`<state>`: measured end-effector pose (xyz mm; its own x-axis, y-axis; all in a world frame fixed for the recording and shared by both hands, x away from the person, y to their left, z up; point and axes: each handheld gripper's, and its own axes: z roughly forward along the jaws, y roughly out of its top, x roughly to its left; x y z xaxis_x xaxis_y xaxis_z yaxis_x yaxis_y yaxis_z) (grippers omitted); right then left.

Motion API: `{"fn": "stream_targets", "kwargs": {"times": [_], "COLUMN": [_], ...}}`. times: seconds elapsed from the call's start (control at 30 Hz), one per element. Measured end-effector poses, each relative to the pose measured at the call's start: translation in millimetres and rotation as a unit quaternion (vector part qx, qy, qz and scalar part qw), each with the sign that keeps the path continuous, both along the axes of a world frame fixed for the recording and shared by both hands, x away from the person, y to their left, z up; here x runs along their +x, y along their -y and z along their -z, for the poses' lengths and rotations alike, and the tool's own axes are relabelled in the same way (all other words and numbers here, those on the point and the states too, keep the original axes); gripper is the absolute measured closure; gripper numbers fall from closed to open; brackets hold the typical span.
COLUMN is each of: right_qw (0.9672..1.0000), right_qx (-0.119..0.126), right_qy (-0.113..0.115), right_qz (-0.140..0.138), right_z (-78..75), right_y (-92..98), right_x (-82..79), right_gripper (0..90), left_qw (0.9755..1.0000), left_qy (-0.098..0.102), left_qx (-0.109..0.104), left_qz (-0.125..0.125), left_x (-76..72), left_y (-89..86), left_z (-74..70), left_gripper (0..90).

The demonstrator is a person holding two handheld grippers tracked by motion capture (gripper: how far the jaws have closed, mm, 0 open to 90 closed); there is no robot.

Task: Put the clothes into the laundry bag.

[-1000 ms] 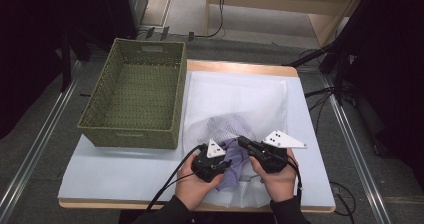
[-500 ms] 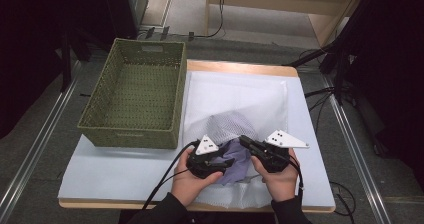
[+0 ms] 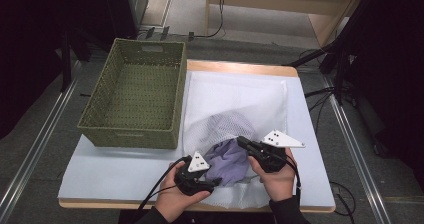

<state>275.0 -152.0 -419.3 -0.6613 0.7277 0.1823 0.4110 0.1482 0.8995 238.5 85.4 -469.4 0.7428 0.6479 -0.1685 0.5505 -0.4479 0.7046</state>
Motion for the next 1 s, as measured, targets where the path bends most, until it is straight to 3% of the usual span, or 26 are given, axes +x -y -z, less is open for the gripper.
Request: {"fn": "stream_targets", "kwargs": {"times": [0.13, 0.2, 0.27, 0.37, 0.43, 0.53, 0.57, 0.7, 0.8, 0.9, 1.0], "right_qw": [1.0000, 1.0000, 1.0000, 1.0000, 1.0000, 0.9999, 0.9999, 0.9999, 0.9999, 0.9998, 0.9998], "right_qx": [0.001, 0.002, 0.003, 0.005, 0.000, -0.007, -0.008, -0.005, -0.003, -0.003, -0.002], "right_qy": [0.002, 0.000, 0.001, 0.003, 0.004, 0.002, 0.001, -0.002, 0.000, -0.001, 0.000], "right_qz": [-0.003, -0.004, -0.003, -0.001, 0.004, 0.011, 0.012, 0.015, 0.015, 0.018, 0.019], "right_z": [-0.1, -0.3, -1.0, -2.1, -2.2, -1.0, -0.5, -0.2, -1.2, -1.8, -1.8], "right_y": [-1.7, -1.5, -0.8, 1.1, 2.0, 3.7, 4.0, 5.9, 6.8, 7.9, 8.8], "right_x": [-0.1, -0.4, -0.7, -1.1, -1.2, -0.5, -0.3, 0.5, 0.4, 0.1, 0.8], "right_gripper": [90.0, 90.0, 90.0, 90.0, 90.0, 90.0, 90.0, 90.0, 90.0, 90.0, 90.0], "left_qw": [0.9997, 0.9997, 0.9996, 0.9988, 0.9966, 0.9951, 0.9956, 0.9979, 0.9984, 0.9977, 0.9970], "left_qy": [-0.004, -0.004, -0.003, 0.012, 0.028, 0.032, 0.033, 0.034, 0.030, 0.037, 0.047], "left_qx": [0.023, 0.025, 0.026, 0.021, 0.014, 0.009, 0.008, -0.013, -0.034, -0.050, -0.059], "left_qz": [0.005, 0.002, -0.008, -0.042, -0.077, -0.093, -0.087, -0.053, -0.034, -0.027, -0.019], "left_x": [10.9, 17.9, 25.2, 38.6, 45.1, 48.6, 47.0, 36.4, 29.3, 21.1, 12.8], "left_y": [16.7, 24.4, 30.6, 37.0, 36.6, 33.5, 32.8, 25.0, 14.9, 5.8, 2.3], "left_z": [-0.7, -2.6, -4.0, -4.9, -2.6, 2.0, 1.3, -8.9, -19.3, -30.3, -39.0], "left_gripper": [64.3, 74.2, 82.1, 85.9, 86.3, 85.4, 83.8, 62.5, 54.7, 51.8, 57.6]}}
